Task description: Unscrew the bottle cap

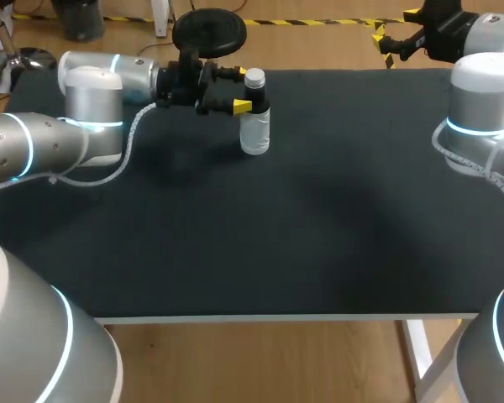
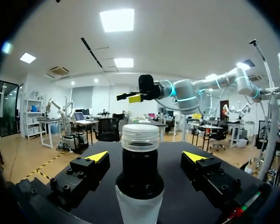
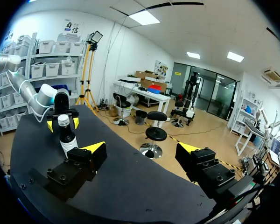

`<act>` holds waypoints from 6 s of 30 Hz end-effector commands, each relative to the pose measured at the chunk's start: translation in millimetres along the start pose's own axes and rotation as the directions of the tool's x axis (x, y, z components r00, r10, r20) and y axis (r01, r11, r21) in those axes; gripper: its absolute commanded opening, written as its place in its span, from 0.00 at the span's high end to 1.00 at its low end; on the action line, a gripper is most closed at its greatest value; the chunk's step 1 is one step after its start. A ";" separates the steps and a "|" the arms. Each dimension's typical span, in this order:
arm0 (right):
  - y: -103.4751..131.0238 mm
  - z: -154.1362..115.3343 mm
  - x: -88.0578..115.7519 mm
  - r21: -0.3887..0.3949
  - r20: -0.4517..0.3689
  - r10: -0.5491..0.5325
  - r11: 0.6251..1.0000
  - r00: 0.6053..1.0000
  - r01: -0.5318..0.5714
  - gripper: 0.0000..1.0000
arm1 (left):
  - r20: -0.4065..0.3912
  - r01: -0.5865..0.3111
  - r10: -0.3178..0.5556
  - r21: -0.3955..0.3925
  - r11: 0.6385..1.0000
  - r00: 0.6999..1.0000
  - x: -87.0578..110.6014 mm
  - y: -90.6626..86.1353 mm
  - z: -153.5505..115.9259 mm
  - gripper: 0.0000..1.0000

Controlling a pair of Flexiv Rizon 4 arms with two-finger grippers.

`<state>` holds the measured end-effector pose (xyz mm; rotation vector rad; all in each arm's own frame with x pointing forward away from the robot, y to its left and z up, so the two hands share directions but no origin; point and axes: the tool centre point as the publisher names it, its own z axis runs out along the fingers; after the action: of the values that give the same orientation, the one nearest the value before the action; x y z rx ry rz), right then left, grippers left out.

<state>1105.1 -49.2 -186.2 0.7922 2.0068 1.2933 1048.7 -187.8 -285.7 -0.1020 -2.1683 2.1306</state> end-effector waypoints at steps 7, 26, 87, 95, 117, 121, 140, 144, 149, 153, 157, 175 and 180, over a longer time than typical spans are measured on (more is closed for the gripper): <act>0.2 -0.6 0.0 0.001 0.000 0.000 1.000 1.000 0.000 0.00 | -0.046 0.003 -0.003 0.007 1.000 0.999 -9.6 3.7 9.5 0.00; 0.2 -0.6 0.0 0.001 0.000 0.000 1.000 1.000 0.000 0.00 | -0.063 0.001 -0.001 0.009 1.000 0.998 -12.0 3.3 15.7 0.00; 0.2 -0.6 0.0 0.001 0.000 0.000 1.000 1.000 0.000 0.00 | -0.056 -0.030 0.031 0.003 1.000 0.998 -9.4 -1.0 8.6 1.00; 0.2 -0.6 0.0 0.001 0.000 0.000 1.000 1.000 0.000 0.00 | -0.056 -0.030 0.031 0.003 1.000 0.998 -9.4 -1.0 8.6 1.00; 12.9 25.4 47.0 -0.232 -0.211 0.015 0.971 0.977 -0.065 0.00 | -0.056 -0.030 0.031 0.003 1.000 0.998 -9.4 -1.0 8.6 1.00; 17.2 35.4 66.4 -0.243 -0.219 -0.003 0.969 0.976 -0.051 0.00 | -0.056 -0.030 0.031 0.003 1.000 0.998 -9.4 -1.0 8.6 1.00; 26.1 64.0 126.6 -0.205 -0.308 0.012 0.976 0.951 -0.078 0.00 | -0.056 -0.030 0.031 0.003 1.000 0.998 -9.4 -1.0 8.6 1.00; 26.1 64.0 126.6 -0.205 -0.308 0.012 0.976 0.951 -0.078 0.00 | -0.056 -0.030 0.031 0.003 1.000 0.998 -9.4 -1.0 8.6 1.00; 26.1 64.0 126.6 -0.205 -0.308 0.012 0.976 0.951 -0.078 0.00 | -0.056 -0.030 0.031 0.003 1.000 0.998 -9.4 -1.0 8.6 1.00; 26.1 64.0 126.6 -0.205 -0.308 0.012 0.976 0.951 -0.078 0.00 | -0.056 -0.030 0.031 0.003 1.000 0.998 -9.4 -1.0 8.6 1.00; 27.8 64.8 130.1 -0.205 -0.313 0.011 0.976 0.950 -0.079 0.00 | -0.056 -0.030 0.031 0.003 1.000 0.998 -9.4 -1.0 8.6 1.00; 49.2 101.8 197.5 -0.278 -0.267 0.008 0.957 0.964 -0.085 0.00 | -0.056 -0.030 0.031 0.003 1.000 0.998 -9.4 -1.0 8.6 1.00; 56.2 108.4 213.5 -0.302 -0.267 0.006 0.949 0.964 -0.090 0.00 | -0.056 -0.030 0.031 0.003 1.000 0.998 -9.4 -1.0 8.6 1.00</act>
<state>1060.6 180.8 -202.1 0.4944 1.9885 1.7953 1055.7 -196.7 -285.1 -0.1916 -2.1474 2.1224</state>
